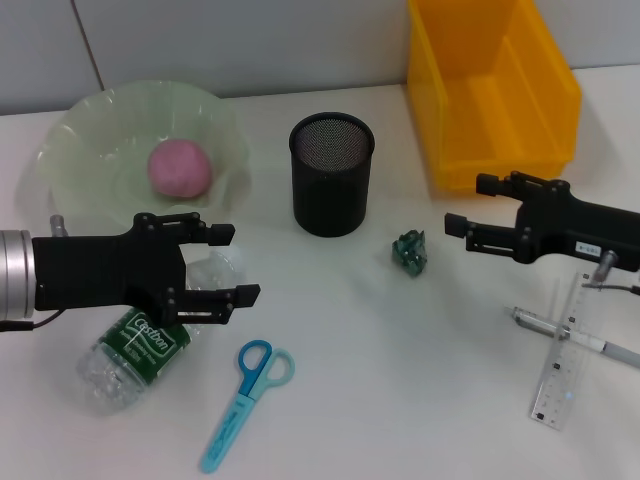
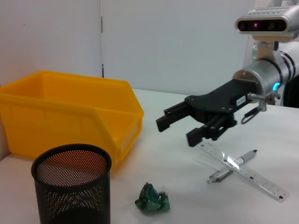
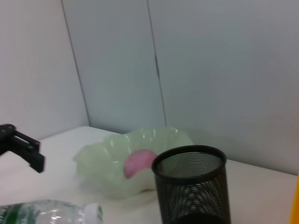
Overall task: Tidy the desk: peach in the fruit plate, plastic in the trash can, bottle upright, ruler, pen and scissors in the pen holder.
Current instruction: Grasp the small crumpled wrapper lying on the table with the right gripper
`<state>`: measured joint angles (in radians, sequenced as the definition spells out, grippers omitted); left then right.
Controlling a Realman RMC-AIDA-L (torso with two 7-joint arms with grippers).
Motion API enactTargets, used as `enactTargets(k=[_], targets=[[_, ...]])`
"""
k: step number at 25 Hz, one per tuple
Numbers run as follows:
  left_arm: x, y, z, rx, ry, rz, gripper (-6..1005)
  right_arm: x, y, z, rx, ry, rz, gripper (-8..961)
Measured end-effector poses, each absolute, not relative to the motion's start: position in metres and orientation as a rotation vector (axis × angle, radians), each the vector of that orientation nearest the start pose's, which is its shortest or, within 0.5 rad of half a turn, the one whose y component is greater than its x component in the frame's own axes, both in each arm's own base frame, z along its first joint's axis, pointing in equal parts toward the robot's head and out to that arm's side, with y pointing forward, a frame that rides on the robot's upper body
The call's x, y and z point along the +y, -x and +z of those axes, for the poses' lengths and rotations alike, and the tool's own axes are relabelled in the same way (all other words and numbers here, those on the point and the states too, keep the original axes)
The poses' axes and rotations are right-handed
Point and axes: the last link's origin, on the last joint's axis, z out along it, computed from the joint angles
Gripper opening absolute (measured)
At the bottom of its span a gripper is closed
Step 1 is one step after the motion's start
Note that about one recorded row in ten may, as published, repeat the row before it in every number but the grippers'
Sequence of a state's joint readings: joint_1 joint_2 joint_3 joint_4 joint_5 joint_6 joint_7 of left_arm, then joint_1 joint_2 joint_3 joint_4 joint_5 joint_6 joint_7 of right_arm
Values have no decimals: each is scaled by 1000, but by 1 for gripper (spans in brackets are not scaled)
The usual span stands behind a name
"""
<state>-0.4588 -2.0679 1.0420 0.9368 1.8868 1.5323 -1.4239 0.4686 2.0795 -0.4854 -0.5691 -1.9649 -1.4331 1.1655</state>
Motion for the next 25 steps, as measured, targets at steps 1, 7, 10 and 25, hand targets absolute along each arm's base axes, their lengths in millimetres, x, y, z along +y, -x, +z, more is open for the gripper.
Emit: enactTargets(k=[1,7,10,25], targets=[[330,226,2,-272,2880,-517,785,330,-307,12,608,2425,680,819],[331,226,2,-274,2876,-515,785,345,-297,-4,638,2501,563,819],[332,225,2,-275,2871,-525,785,349,-293,-7,657,2522,536,820],[332,224,3,-274,2869,-530,785,362,-256,23,858,2600,284,820]])
